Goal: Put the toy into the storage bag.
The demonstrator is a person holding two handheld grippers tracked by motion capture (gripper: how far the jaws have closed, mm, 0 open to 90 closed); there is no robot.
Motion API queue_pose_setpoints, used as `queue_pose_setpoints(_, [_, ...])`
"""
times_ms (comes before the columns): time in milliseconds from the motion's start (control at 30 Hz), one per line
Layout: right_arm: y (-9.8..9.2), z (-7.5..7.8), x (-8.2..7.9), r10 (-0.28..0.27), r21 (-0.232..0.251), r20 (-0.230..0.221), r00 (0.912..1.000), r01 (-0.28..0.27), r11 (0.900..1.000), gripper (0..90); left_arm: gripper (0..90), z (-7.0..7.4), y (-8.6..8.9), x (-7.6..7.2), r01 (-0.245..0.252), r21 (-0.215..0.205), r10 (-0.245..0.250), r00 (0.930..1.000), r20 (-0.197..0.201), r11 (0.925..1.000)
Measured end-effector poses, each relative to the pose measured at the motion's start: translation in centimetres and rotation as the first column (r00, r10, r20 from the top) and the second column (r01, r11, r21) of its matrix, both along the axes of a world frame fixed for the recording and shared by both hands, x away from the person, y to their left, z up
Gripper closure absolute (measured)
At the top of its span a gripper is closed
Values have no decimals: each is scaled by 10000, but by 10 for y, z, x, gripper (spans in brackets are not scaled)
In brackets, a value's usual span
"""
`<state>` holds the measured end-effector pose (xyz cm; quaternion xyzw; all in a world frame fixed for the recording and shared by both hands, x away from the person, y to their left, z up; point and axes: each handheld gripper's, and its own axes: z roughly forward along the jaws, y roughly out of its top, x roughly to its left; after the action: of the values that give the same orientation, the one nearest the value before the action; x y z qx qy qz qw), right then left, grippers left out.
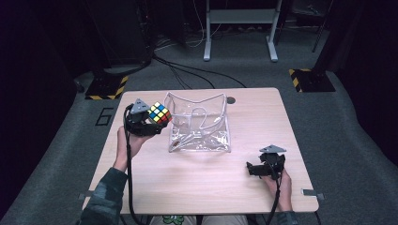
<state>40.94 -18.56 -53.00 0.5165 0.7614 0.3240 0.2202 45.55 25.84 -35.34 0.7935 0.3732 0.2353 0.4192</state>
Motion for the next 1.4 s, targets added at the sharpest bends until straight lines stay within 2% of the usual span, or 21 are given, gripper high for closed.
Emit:
queue_pose_setpoints(200, [0, 0, 0, 4, 2, 0, 10000, -4, 10000, 0, 338, 8, -5, 3, 84, 49, -85, 9998, 161, 10000])
queue_pose_setpoints(600, [0, 0, 0, 1, 0, -1, 10000, -1, 10000, 0, 338, 20, -14, 15, 149, 159, -152, 9997, 201, 9998])
queue_pose_setpoints(1400, [0, 0, 0, 7, 0, 5, 10000, -7, 10000, 0, 338, 26, -32, 43, 82, 133, -84, 9999, 138, 9999])
